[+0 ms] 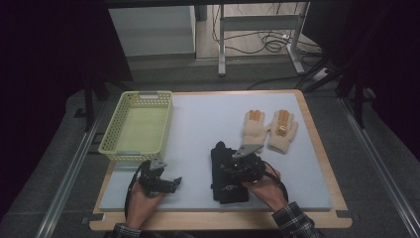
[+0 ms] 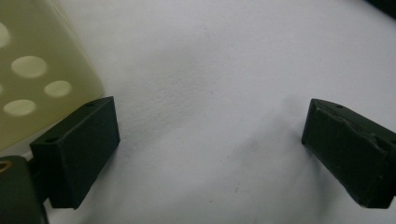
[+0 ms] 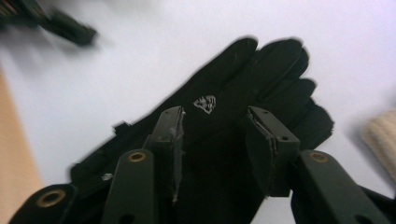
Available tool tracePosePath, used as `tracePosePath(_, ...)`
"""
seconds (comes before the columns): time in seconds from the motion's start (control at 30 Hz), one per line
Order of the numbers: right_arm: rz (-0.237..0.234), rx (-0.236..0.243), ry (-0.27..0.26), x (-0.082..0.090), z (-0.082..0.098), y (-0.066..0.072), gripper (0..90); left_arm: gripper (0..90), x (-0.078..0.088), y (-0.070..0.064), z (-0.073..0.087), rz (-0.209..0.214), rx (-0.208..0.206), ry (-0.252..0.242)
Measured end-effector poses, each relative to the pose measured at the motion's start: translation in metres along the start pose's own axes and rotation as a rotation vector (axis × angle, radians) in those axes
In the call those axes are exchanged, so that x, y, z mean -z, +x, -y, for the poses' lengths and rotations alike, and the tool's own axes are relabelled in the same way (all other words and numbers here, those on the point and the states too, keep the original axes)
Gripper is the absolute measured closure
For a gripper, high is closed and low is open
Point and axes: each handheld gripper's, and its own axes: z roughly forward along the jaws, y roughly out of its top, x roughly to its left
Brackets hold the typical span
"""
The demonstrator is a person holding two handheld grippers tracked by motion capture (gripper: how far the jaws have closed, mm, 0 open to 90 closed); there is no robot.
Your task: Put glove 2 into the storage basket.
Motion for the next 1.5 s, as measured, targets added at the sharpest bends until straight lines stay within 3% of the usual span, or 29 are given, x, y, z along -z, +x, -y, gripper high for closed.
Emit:
tracePosePath(0.1, 0.019, 0.037, 0.053, -0.015, 0.005, 0.001, 66.3, 4.6, 0.0, 0.0, 0.0, 0.0, 0.0, 0.0)
tracePosePath(0.2, -0.002, 0.029, 0.046, -0.015, 0.006, 0.0, 81.7, 4.6, 0.0, 0.0, 0.0, 0.0, -0.001, 0.0)
tracePosePath(0.3, 0.002, 0.016, 0.043, -0.011, 0.003, 0.0, 87.2, 4.6, 0.0, 0.0, 0.0, -0.001, 0.0, 0.0)
tracePosePath(0.4, -0.016, -0.04, -0.006, -0.001, -0.001, 0.001, 87.4, 4.6, 0.0, 0.0, 0.0, 0.001, -0.001, 0.0)
tracePosePath(0.6, -0.011, -0.145, -0.081, 0.018, -0.013, 0.004, 87.4, 4.6, 0.0, 0.0, 0.0, 0.0, 0.0, 0.0)
tracePosePath(0.7, 0.006, -0.191, -0.107, 0.018, -0.016, 0.003, 87.3, 4.6, 0.0, 0.0, 0.0, 0.0, -0.001, 0.0)
tracePosePath(0.83, -0.002, -0.242, -0.105, 0.006, -0.011, 0.0, 87.2, 4.6, 0.0, 0.0, 0.0, 0.001, 0.0, -0.001)
tracePosePath(0.97, 0.014, -0.245, -0.062, -0.011, 0.002, -0.004, 83.5, 4.6, 0.0, 0.0, 0.0, 0.0, -0.004, 0.003)
tracePosePath(1.03, 0.009, -0.256, -0.068, -0.014, 0.007, -0.006, 72.9, 4.6, 0.0, 0.0, 0.0, 0.001, -0.004, 0.004)
tracePosePath(1.23, 0.045, -0.212, -0.088, 0.004, 0.01, -0.012, 62.6, 4.6, 0.0, 0.0, 0.0, 0.0, 0.0, 0.001)
tracePosePath(1.3, 0.047, -0.2, -0.093, 0.012, 0.014, -0.015, 63.7, 4.6, 0.0, 0.0, 0.0, 0.0, 0.0, 0.001)
tracePosePath(1.5, 0.029, -0.187, -0.094, 0.025, 0.034, -0.02, 83.5, 4.5, 0.0, 0.0, 0.0, 0.001, -0.004, 0.007)
